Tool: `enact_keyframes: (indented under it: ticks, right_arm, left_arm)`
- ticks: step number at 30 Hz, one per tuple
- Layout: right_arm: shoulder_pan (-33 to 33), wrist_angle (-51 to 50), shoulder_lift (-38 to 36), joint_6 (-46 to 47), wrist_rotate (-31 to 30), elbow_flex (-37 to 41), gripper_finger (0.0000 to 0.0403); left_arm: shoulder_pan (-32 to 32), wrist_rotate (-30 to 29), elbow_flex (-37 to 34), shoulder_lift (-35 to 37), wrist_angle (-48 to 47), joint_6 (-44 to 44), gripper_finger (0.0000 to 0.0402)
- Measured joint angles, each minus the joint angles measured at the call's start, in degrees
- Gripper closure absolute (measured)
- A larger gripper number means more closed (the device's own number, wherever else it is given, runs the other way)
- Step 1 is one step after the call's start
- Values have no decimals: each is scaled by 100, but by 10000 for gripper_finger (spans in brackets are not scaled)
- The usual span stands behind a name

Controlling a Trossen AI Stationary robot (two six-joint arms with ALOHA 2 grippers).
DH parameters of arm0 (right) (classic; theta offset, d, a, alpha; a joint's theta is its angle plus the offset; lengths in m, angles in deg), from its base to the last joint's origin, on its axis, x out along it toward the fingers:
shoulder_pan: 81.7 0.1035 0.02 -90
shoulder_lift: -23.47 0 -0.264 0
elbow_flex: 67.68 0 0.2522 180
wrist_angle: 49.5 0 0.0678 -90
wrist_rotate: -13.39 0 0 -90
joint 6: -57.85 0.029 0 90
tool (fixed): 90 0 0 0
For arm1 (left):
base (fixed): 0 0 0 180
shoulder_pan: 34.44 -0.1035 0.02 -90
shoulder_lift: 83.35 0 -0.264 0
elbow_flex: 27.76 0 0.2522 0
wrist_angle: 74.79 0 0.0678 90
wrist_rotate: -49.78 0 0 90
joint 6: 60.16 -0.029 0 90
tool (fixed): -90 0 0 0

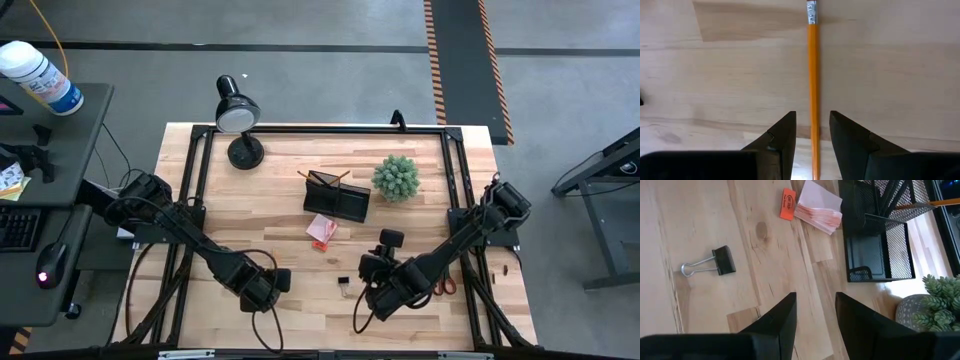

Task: Pick and place office supplies into organizer
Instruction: Put the orange pencil into the black desk organizer

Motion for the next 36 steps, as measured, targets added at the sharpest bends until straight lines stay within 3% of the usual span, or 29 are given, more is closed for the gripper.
enact_keyframes:
  ticks: [36]
  right_arm:
    - [0, 76, 0, 6, -33, 0, 274]
  left_arm:
    - [-1, 107, -2, -18, 59, 156, 295]
